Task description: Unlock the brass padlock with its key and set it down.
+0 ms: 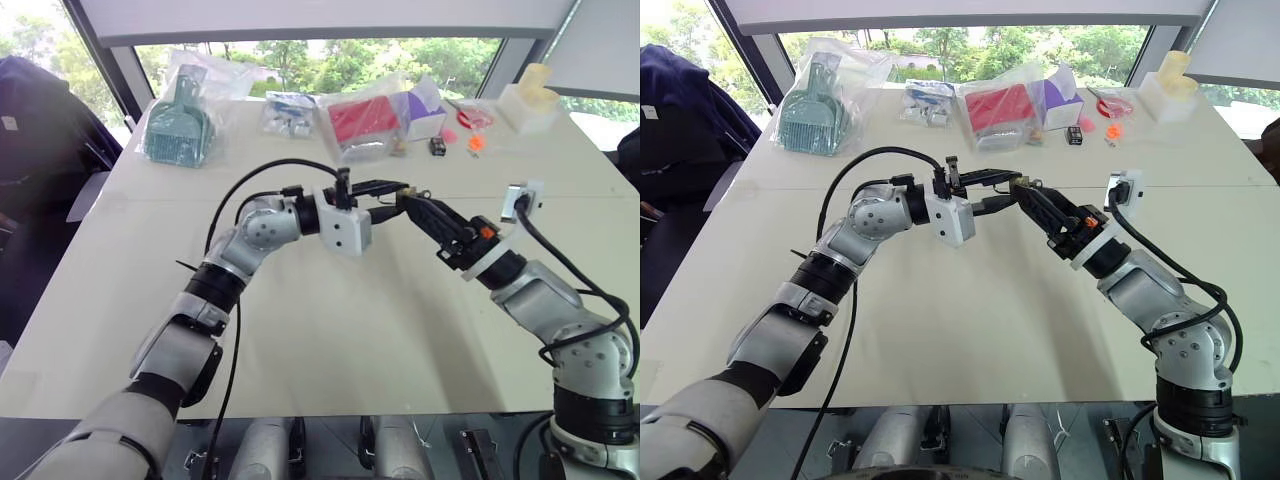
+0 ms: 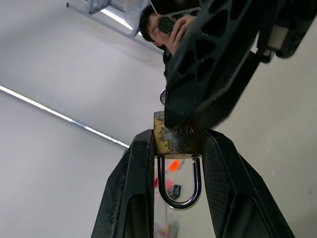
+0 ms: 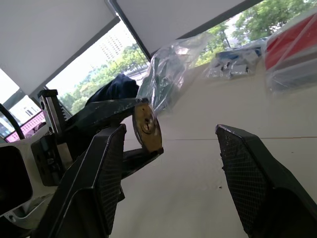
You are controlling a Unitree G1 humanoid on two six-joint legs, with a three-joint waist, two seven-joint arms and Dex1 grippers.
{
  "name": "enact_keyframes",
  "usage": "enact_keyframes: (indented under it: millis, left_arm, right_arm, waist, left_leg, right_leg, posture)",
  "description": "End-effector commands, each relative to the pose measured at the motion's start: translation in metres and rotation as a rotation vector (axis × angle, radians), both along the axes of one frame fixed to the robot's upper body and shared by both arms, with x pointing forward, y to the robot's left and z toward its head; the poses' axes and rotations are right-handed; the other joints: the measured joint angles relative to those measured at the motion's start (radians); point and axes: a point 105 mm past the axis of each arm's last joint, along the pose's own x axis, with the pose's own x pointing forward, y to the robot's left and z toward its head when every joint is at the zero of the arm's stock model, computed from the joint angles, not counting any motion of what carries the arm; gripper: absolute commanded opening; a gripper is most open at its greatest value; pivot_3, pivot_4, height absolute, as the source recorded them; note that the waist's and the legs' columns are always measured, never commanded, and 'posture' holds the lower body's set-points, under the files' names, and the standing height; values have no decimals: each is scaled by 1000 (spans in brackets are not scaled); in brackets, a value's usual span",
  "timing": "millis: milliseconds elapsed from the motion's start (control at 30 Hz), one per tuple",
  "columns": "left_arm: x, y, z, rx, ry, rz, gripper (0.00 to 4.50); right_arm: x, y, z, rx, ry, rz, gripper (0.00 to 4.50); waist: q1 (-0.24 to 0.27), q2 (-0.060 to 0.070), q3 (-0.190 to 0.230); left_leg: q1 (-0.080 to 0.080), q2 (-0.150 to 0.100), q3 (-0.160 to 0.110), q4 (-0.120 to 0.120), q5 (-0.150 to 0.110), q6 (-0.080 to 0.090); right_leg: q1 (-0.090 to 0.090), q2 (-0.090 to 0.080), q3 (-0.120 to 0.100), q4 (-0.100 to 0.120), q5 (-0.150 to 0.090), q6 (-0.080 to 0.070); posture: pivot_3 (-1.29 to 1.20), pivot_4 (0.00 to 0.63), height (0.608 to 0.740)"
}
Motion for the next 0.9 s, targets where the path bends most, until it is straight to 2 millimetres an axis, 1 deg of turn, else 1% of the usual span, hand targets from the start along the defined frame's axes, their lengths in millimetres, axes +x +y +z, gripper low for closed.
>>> enact_keyframes:
  millis: [33, 67, 200, 233, 433, 500, 533, 600, 700, 767, 833, 900]
  left_arm:
    - [-7, -1, 11, -36, -27, -24, 760]
    - [-7, -1, 12, -36, -26, -22, 760]
    - [-6, 0, 11, -36, -24, -16, 760]
    - [-6, 0, 11, -36, -22, -16, 760]
    - [-1, 2, 7, -9, 8, 1, 760]
    - [1, 3, 2, 22, 54, -2, 1781]
    - [1, 4, 0, 35, 73, -3, 2048]
    - [3, 6, -4, 50, 113, -2, 2835]
    - [9, 16, -12, 72, 267, 9, 3793]
    - [13, 24, -13, 60, 386, 16, 3793]
    - [21, 32, -6, -4, 505, 31, 3793]
    - [27, 35, 4, -63, 563, 44, 3793]
  right_arm:
    - [-2, 2, 10, 30, -39, 23, 2445]
    - [-1, 2, 9, 36, -38, 24, 2102]
    - [-1, 2, 9, 51, -41, 29, 133]
    - [-1, 3, 9, 52, -41, 31, 10]
    - [0, 5, 6, 43, -30, 27, 10]
    - [2, 5, 5, 41, -30, 18, 10]
    - [2, 4, 5, 40, -30, 13, 10]
    - [3, 3, 5, 36, -31, 6, 10]
    - [4, 1, 5, 30, -32, -6, 10]
    - [5, 0, 4, 26, -31, -12, 10]
    - [6, -1, 3, 24, -29, -15, 10]
    - [5, -1, 1, 20, -26, -15, 10]
  waist:
    - [0, 0, 0]
    - [1, 0, 0]
    - [0, 0, 0]
    - [0, 0, 0]
    - [0, 0, 0]
    - [0, 0, 0]
    - [0, 0, 0]
    - [-1, 0, 0]
    - [-1, 0, 0]
    - [-2, 0, 0]
    - [-1, 0, 0]
    - [-1, 0, 0]
  left_leg:
    - [0, 0, 0, 0, 0, 0]
    - [0, 0, 0, 0, 0, 0]
    - [0, 0, 0, 0, 0, 0]
    - [0, 0, 0, 0, 0, 0]
    - [0, 0, 0, 0, 0, 0]
    - [0, 0, 0, 0, 0, 0]
    - [0, 0, 0, 0, 0, 0]
    - [0, 0, 0, 0, 0, 0]
    - [0, 0, 0, 0, 0, 0]
    - [0, 0, 0, 0, 0, 0]
    - [0, 0, 0, 0, 0, 0]
    - [0, 0, 0, 0, 0, 0]
  right_leg:
    - [0, 0, 0, 0, 0, 0]
    - [0, 0, 0, 0, 0, 0]
    - [0, 0, 0, 0, 0, 0]
    - [0, 0, 0, 0, 0, 0]
    - [0, 0, 0, 0, 0, 0]
    - [0, 0, 0, 0, 0, 0]
    - [0, 0, 0, 0, 0, 0]
    - [0, 0, 0, 0, 0, 0]
    - [0, 0, 0, 0, 0, 0]
    - [0, 0, 0, 0, 0, 0]
    - [0, 0, 0, 0, 0, 0]
    - [0, 0, 0, 0, 0, 0]
  posture:
    - [0, 150, 735]
    - [0, 150, 735]
    - [0, 150, 735]
    - [0, 150, 735]
    - [0, 150, 735]
    - [0, 150, 735]
    - [0, 150, 735]
    - [0, 150, 735]
    - [0, 150, 735]
    - [0, 150, 735]
    - [0, 150, 735]
    - [0, 150, 735]
